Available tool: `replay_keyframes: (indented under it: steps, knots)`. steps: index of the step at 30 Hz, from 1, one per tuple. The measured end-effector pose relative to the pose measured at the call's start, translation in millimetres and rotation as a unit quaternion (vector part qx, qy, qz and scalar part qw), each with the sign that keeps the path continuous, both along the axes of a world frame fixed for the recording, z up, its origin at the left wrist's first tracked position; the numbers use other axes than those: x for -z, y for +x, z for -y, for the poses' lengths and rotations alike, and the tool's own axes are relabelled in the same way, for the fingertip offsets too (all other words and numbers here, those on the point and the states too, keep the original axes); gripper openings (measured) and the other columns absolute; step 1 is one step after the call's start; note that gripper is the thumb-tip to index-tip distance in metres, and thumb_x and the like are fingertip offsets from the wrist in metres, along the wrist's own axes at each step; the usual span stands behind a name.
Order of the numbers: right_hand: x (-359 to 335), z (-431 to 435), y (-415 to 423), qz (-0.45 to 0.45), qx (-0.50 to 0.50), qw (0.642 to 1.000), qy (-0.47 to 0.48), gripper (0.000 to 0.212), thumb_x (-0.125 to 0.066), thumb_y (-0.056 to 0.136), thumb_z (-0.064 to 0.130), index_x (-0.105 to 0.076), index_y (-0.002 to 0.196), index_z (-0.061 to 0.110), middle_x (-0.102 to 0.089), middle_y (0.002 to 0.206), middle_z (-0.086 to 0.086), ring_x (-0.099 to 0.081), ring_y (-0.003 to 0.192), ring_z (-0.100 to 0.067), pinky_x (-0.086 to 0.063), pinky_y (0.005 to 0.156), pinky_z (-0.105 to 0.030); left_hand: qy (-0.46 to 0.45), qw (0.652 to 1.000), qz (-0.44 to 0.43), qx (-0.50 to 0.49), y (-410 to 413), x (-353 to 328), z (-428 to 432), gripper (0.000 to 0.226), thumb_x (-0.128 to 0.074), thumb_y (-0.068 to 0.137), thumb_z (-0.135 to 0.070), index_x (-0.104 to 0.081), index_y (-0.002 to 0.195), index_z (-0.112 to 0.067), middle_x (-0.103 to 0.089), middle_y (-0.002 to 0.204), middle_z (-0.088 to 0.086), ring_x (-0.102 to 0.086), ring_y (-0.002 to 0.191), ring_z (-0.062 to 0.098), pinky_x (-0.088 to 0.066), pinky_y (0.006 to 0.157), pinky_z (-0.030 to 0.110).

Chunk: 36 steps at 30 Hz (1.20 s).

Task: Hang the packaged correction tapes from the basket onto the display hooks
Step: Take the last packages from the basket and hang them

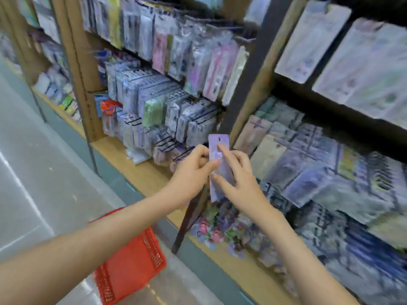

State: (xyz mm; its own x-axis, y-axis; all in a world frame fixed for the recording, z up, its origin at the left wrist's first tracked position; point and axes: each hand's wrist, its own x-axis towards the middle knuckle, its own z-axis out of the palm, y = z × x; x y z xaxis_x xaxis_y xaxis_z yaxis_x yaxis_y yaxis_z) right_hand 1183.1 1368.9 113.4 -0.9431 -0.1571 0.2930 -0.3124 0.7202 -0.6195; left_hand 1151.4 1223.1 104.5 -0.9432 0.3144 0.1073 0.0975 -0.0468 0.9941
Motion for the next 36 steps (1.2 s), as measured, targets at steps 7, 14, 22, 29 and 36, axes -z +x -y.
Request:
replay_keyframes:
  steps: [7, 14, 22, 29, 36]
  knots:
    - [-118, -155, 150, -0.094, 0.089, 0.99, 0.048, 0.066, -0.057, 0.094, 0.035, -0.011, 0.135, 0.059, -0.022, 0.124, 0.02, -0.029, 0.122, -0.002, -0.029, 0.097, -0.016, 0.033, 0.983, -0.146, 0.103, 120, -122, -162, 0.021, -0.054, 0.097, -0.019, -0.049, 0.102, 0.002, -0.05, 0.063, 0.019, -0.05, 0.06, 0.02, -0.049, 0.063, 0.037]
    - [-214, -210, 197, -0.168, 0.176, 0.966, 0.087, 0.075, -0.059, 0.09, 0.037, -0.012, 0.149, 0.043, -0.021, 0.13, 0.01, -0.032, 0.121, -0.006, -0.026, 0.092, -0.013, 0.103, 0.966, -0.191, 0.141, 158, -215, -227, 0.01, -0.053, 0.097, -0.014, -0.049, 0.089, -0.009, -0.06, 0.059, -0.008, -0.056, 0.058, 0.008, -0.046, 0.063, 0.035]
    - [-283, -209, 175, -0.201, 0.196, 0.955, 0.098, 0.079, -0.056, 0.09, 0.028, -0.007, 0.148, 0.049, -0.012, 0.146, 0.012, -0.02, 0.139, -0.016, -0.034, 0.103, -0.03, 0.116, 0.956, -0.228, 0.144, 133, -282, -234, 0.009, -0.047, 0.1, -0.01, -0.053, 0.105, -0.006, -0.066, 0.105, 0.025, -0.066, 0.09, 0.029, -0.053, 0.086, 0.048]
    - [-322, -174, 97, -0.263, 0.201, 0.936, 0.119, 0.078, -0.056, 0.09, 0.032, -0.007, 0.149, 0.047, -0.01, 0.149, 0.009, -0.024, 0.139, -0.019, -0.033, 0.101, -0.028, 0.142, 0.942, -0.269, 0.14, 55, -321, -199, 0.008, -0.048, 0.099, -0.012, -0.055, 0.097, -0.016, -0.07, 0.091, 0.015, -0.066, 0.079, 0.022, -0.056, 0.07, 0.037]
    - [-342, -190, 95, -0.297, 0.246, 0.917, 0.099, 0.079, -0.054, 0.092, 0.021, -0.007, 0.147, 0.052, -0.002, 0.157, 0.007, -0.004, 0.145, -0.012, -0.017, 0.113, -0.03, 0.162, 0.901, -0.323, 0.239, 31, -347, -229, 0.006, -0.051, 0.098, -0.018, -0.056, 0.101, -0.021, -0.072, 0.098, 0.004, -0.07, 0.091, 0.016, -0.055, 0.08, 0.034]
